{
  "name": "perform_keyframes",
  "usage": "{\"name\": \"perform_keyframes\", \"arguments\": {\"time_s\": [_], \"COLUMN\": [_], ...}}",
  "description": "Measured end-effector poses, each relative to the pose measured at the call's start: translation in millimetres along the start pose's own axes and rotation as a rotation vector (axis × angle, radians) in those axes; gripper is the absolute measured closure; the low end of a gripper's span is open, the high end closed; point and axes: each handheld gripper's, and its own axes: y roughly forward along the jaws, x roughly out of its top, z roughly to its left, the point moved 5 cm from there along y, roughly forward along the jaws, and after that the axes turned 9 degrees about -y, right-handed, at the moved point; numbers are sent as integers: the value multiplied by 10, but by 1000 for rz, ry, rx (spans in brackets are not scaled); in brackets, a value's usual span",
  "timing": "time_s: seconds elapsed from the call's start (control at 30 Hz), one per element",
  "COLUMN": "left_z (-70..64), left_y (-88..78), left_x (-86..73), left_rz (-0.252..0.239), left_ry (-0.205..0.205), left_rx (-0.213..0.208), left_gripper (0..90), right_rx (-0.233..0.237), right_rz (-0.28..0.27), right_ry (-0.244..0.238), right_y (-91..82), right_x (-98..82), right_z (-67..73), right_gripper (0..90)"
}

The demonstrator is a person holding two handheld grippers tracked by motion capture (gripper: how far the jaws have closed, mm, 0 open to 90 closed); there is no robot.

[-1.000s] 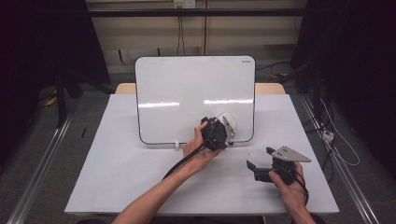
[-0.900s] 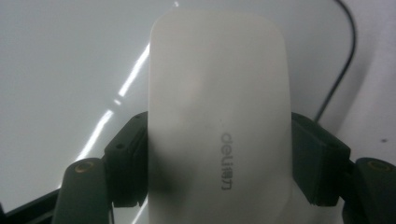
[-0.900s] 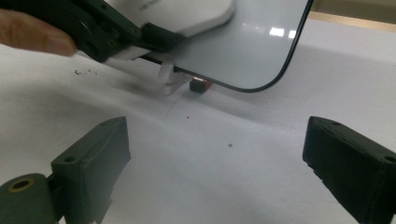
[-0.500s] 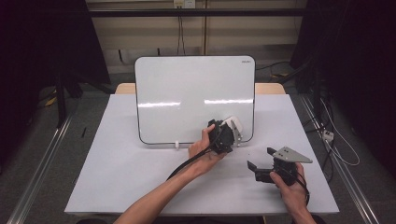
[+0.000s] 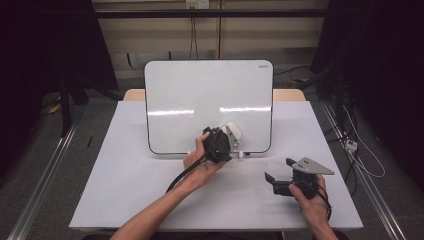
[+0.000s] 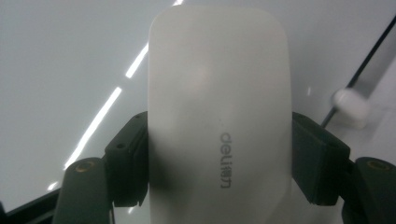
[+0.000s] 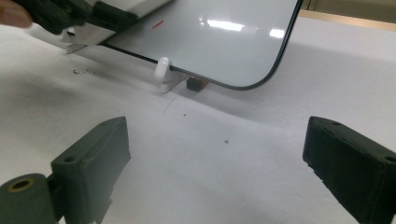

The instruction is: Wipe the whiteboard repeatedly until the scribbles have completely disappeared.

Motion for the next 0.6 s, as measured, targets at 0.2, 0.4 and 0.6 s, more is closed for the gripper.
{"name": "perform_keyframes", "arguments": {"time_s": [0.2, 0.4, 0.6], "left_z": [191, 162, 76], "left_y": [-54, -25, 30], "left_x": [-68, -3, 116], "left_rz": [-7, 1, -13], "left_ry": [-26, -27, -8], "left_rx": [-1, 13, 14], "left_gripper": [304, 302, 302], "right_rx": [-1, 0, 3], "right_rz": [1, 1, 1], "right_ry": [-1, -6, -7], "right_y": [6, 12, 26], "right_x": [2, 6, 11], "right_z": [4, 7, 15], "right_gripper": [75, 75, 75]}}
